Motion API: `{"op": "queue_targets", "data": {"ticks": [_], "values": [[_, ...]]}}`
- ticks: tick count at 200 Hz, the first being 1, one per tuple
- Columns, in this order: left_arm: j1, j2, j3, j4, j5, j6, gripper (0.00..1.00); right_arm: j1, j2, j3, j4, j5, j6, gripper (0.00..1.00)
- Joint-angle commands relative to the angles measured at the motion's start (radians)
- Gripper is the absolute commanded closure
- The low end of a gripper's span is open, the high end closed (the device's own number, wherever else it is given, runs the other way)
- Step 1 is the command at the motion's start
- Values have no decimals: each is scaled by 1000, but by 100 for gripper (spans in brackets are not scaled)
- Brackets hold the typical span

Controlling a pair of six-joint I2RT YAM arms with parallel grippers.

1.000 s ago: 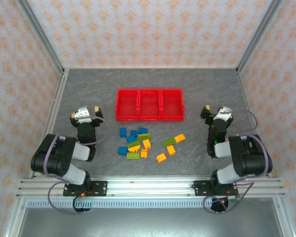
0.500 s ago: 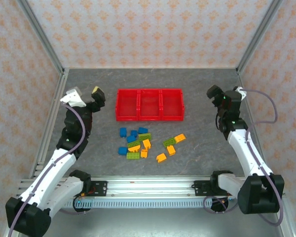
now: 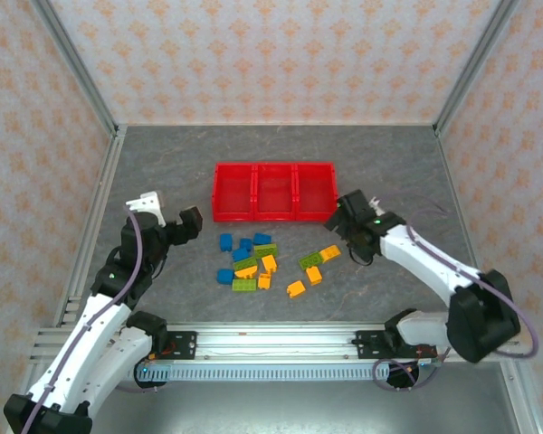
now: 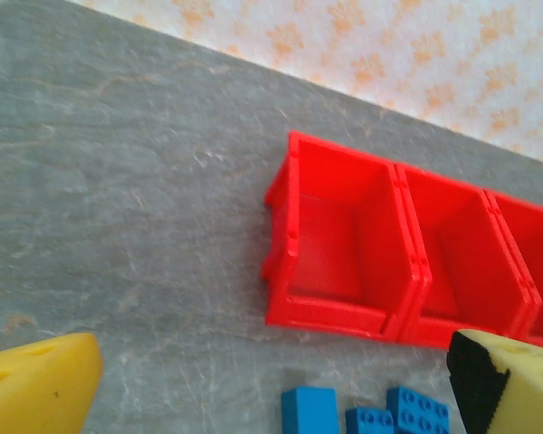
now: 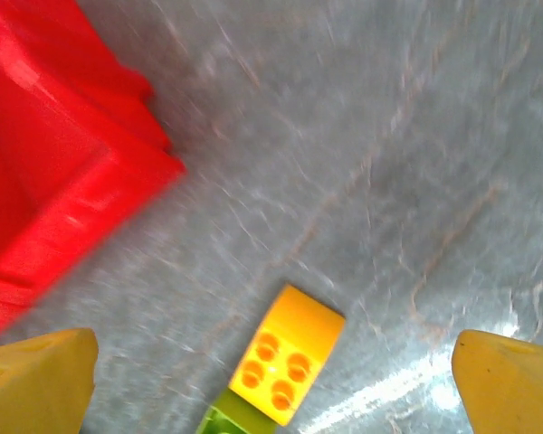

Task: Sort the legos into containers by color
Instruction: Pick up the lego from the bottom-center of the table.

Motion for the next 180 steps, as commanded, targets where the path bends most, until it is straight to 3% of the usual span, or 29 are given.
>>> {"op": "queue_targets", "data": {"ticks": [1,32,62,98,180], "values": [[-1,3,-27,35,127,34,1,86,84,59,-87,85,130,1],[-2,10,-36,57,191,41,1,167,218,121,-123,125,180,1],[-1,1,-38,64,207,41,1,178,282,146,-148,176,203,4],[-1,-17,-46,74,216,40,1,178,298,133,-117,213,196,12],[-1,-8,-45,72,209,25,1,183,300,34,26,161,231,25]]}}
